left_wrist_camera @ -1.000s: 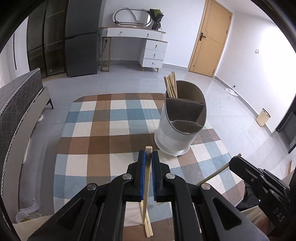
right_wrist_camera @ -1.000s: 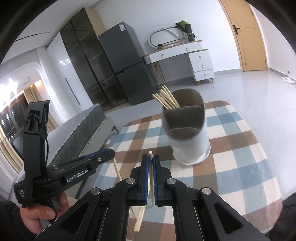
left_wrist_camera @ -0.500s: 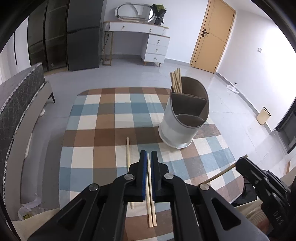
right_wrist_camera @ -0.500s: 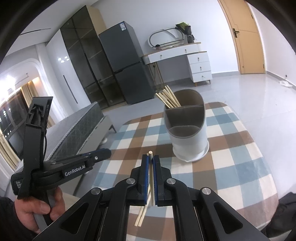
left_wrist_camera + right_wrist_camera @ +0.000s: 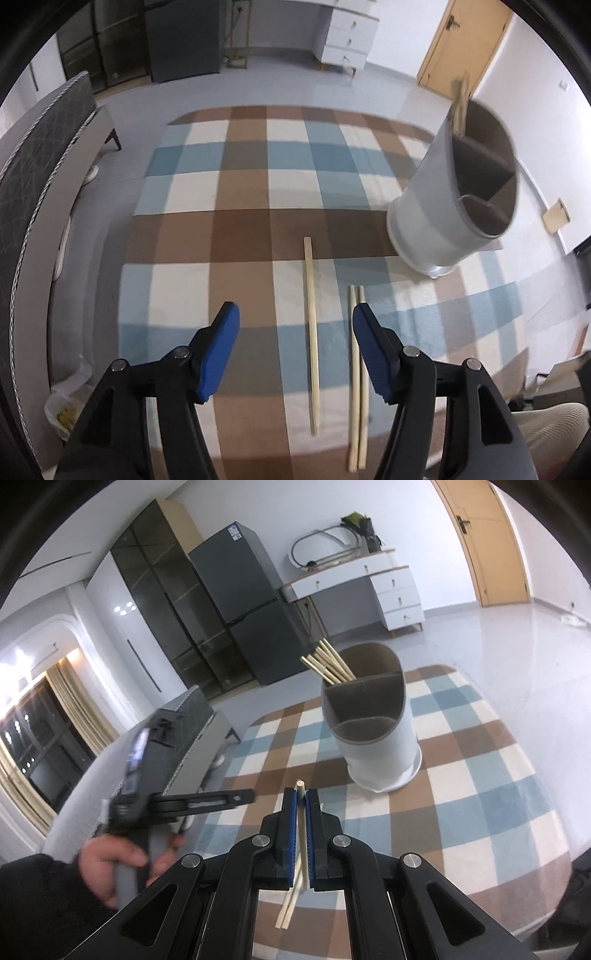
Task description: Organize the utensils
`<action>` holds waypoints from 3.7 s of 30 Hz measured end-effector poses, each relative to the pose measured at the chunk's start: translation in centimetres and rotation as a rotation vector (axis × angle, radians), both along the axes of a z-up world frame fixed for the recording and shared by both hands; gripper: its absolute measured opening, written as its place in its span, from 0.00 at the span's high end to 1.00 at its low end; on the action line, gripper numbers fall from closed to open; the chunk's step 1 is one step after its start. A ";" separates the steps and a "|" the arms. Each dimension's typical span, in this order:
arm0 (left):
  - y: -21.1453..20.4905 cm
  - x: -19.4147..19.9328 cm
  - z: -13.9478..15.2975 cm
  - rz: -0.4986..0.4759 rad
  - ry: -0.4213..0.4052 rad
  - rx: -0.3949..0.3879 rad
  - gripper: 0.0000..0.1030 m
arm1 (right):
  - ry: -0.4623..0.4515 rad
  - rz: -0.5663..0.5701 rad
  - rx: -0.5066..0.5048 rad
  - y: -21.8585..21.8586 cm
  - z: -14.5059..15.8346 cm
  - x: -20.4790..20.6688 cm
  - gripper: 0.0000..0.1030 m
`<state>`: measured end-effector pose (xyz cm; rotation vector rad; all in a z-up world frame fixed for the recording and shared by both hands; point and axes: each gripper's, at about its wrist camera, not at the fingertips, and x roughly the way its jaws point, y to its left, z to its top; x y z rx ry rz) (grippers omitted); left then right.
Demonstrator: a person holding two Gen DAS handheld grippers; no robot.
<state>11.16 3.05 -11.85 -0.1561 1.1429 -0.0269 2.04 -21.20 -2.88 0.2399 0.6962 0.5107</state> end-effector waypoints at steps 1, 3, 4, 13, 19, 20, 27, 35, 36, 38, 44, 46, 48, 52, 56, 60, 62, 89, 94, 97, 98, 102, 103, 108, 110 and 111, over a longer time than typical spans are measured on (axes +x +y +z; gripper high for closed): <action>-0.2 0.5 -0.4 -0.010 0.014 0.006 0.43 | 0.011 0.005 0.008 0.0 -0.3 0.4 0.96; -0.6 2.1 -1.8 -0.022 0.047 0.028 0.43 | 0.024 0.010 0.016 -0.1 -0.6 0.9 0.96; -0.5 2.6 -2.1 -0.022 0.054 0.029 0.43 | 0.030 0.014 0.023 -0.2 -0.8 1.2 0.96; -1.2 6.3 -5.2 -0.042 0.120 0.079 0.44 | 0.079 0.019 0.076 -1.0 -1.5 2.6 0.96; -2.6 6.6 -5.2 -0.081 0.115 0.111 0.80 | 0.092 0.022 0.090 -1.1 -1.4 2.8 0.96; -2.9 6.5 -5.1 -0.093 0.114 0.112 0.86 | 0.090 0.023 0.090 -1.1 -1.4 2.8 0.96; -2.9 5.2 -3.8 -0.080 0.082 0.081 0.98 | 0.083 0.006 0.089 -1.5 -1.2 2.6 0.96; -1.9 -2.1 4.3 -0.032 -0.173 -0.006 0.98 | 0.045 -0.013 0.071 -1.8 -0.5 1.5 0.96; -1.6 -3.4 5.2 -0.026 -0.203 -0.016 0.98 | 0.040 -0.014 0.067 -1.8 -0.4 1.4 0.96; -2.1 -4.9 6.4 -0.024 -0.244 -0.030 0.98 | 0.025 -0.016 0.058 -1.6 -0.1 0.9 0.96; -3.1 -5.9 8.6 -0.032 -0.312 -0.031 0.98 | -0.012 -0.012 0.019 -0.8 0.3 -0.3 0.96; -3.2 -5.6 8.3 -0.036 -0.321 -0.031 0.98 | -0.020 -0.016 0.002 -0.5 0.3 -0.6 0.96; -3.5 -6.2 8.8 -0.047 -0.329 -0.023 0.98 | -0.025 -0.019 -0.005 -0.4 0.3 -0.8 0.96; -3.8 -6.5 8.7 -0.073 -0.327 -0.020 0.98 | -0.020 -0.040 -0.042 -0.1 0.2 -1.0 0.96; -4.1 -6.8 8.8 -0.092 -0.319 -0.006 0.99 | -0.020 -0.054 -0.054 -0.1 0.2 -1.1 0.96; -4.1 -6.9 9.0 -0.100 -0.309 -0.003 0.99 | -0.034 -0.059 -0.054 -0.2 0.7 -1.4 0.96; -4.0 -7.0 9.1 -0.100 -0.303 -0.007 0.99 | -0.043 -0.062 -0.053 -0.3 1.1 -1.6 0.96; -6.5 1.6 23.4 -0.142 -0.529 -0.187 0.99 | -0.259 -0.035 -0.082 -3.2 15.2 7.6 0.96; -7.0 5.3 22.9 -0.140 -0.540 -0.205 0.99 | -0.281 -0.010 -0.128 -2.4 16.8 11.3 0.96; -7.0 7.4 22.1 -0.141 -0.536 -0.213 0.99 | -0.281 0.011 -0.164 -1.6 17.2 13.6 0.96; -7.1 7.7 21.9 -0.142 -0.534 -0.214 0.99 | -0.280 0.018 -0.180 -1.3 17.1 14.2 0.96; -6.8 9.5 20.3 -0.136 -0.520 -0.225 0.99 | -0.269 0.052 -0.230 -0.4 16.8 16.2 0.96; -6.8 9.7 20.0 -0.129 -0.522 -0.226 0.99 | -0.264 0.064 -0.241 -0.2 16.5 16.6 0.96; -6.4 10.3 18.2 -0.124 -0.500 -0.245 0.99 | -0.229 0.123 -0.316 1.1 14.6 18.7 0.96; -6.4 10.2 17.7 -0.120 -0.490 -0.250 0.99 | -0.212 0.146 -0.344 1.7 13.5 19.2 0.96; -6.2 10.4 17.3 -0.121 -0.479 -0.257 0.99 | -0.206 0.154 -0.354 1.9 13.2 19.5 0.96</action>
